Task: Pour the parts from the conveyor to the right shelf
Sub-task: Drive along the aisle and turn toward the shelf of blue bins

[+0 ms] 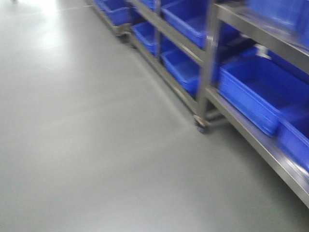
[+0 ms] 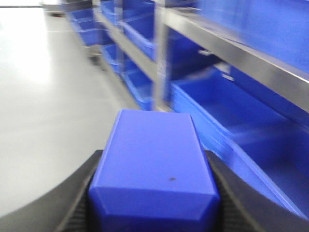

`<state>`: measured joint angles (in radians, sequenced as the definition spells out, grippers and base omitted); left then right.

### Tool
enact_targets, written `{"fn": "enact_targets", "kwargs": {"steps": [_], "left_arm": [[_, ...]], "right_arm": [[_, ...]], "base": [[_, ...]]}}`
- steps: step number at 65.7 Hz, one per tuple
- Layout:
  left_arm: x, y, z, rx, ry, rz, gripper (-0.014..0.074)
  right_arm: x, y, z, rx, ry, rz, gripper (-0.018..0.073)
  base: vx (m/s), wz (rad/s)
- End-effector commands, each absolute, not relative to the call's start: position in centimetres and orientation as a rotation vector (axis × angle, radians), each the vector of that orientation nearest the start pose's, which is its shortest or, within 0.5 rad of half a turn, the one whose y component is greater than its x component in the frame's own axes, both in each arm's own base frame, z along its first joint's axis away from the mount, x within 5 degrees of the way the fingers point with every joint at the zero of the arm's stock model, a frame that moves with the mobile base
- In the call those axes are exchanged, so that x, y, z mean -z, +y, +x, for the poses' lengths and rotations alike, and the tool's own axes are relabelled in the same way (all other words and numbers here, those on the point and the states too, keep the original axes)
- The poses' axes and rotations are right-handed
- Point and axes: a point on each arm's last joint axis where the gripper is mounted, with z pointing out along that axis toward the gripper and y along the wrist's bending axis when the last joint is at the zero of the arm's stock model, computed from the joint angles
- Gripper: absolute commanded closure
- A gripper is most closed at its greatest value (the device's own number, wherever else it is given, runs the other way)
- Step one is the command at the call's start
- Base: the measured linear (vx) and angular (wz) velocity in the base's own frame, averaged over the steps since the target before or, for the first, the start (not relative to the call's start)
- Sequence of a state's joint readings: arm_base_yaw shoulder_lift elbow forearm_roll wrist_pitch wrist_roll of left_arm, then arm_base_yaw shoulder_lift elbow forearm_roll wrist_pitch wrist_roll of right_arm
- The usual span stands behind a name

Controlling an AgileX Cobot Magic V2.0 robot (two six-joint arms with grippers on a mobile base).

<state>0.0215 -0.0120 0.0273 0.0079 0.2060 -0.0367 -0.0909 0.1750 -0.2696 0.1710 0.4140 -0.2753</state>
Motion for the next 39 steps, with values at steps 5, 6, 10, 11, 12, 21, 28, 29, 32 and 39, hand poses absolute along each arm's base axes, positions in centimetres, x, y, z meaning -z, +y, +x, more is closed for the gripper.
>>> {"fn": "enact_targets", "kwargs": {"steps": [5, 6, 10, 11, 12, 21, 28, 29, 32, 39], "left_arm": [[-20.02, 0.09, 5.50, 0.022, 1.596, -0.049, 0.0603], [-20.02, 0.09, 5.50, 0.022, 1.596, -0.049, 0.0603], [-20.02, 0.09, 5.50, 0.022, 1.596, -0.049, 0.0603], [-20.02, 0.09, 5.50, 0.022, 1.596, -0.049, 0.0603], [-20.02, 0.09, 5.50, 0.022, 1.596, -0.049, 0.0603], [-20.02, 0.09, 5.50, 0.022, 1.596, -0.049, 0.0603], [-20.02, 0.09, 5.50, 0.022, 1.596, -0.049, 0.0603], [-20.02, 0.09, 5.50, 0.022, 1.596, -0.049, 0.0603], [-20.02, 0.09, 5.50, 0.022, 1.596, -0.049, 0.0603], [-20.02, 0.09, 5.50, 0.022, 1.596, -0.049, 0.0603]], "right_arm": [[-27.30, -0.05, 6.13, 0.109, 1.699, -0.062, 0.0564], [-27.30, -0.05, 6.13, 0.109, 1.699, -0.062, 0.0564], [-27.30, -0.05, 6.13, 0.109, 1.699, -0.062, 0.0564], [-27.30, -0.05, 6.13, 0.109, 1.699, -0.062, 0.0564], [-27.30, -0.05, 6.13, 0.109, 1.699, -0.062, 0.0564], [-27.30, -0.05, 6.13, 0.109, 1.699, -0.062, 0.0564], [-27.30, -0.05, 6.13, 0.109, 1.699, -0.062, 0.0564], [-27.30, -0.05, 6.13, 0.109, 1.699, -0.062, 0.0564], [-27.30, -0.05, 6.13, 0.109, 1.699, -0.062, 0.0564], [-27.30, -0.05, 6.13, 0.109, 1.699, -0.062, 0.0564]], "base": [[0.81, 0.70], [0.82, 0.69], [0.82, 0.67], [0.82, 0.65], [0.81, 0.63], [0.81, 0.56], [0.81, 0.44], [0.80, 0.36], [0.80, 0.34], [0.80, 0.29]]}}
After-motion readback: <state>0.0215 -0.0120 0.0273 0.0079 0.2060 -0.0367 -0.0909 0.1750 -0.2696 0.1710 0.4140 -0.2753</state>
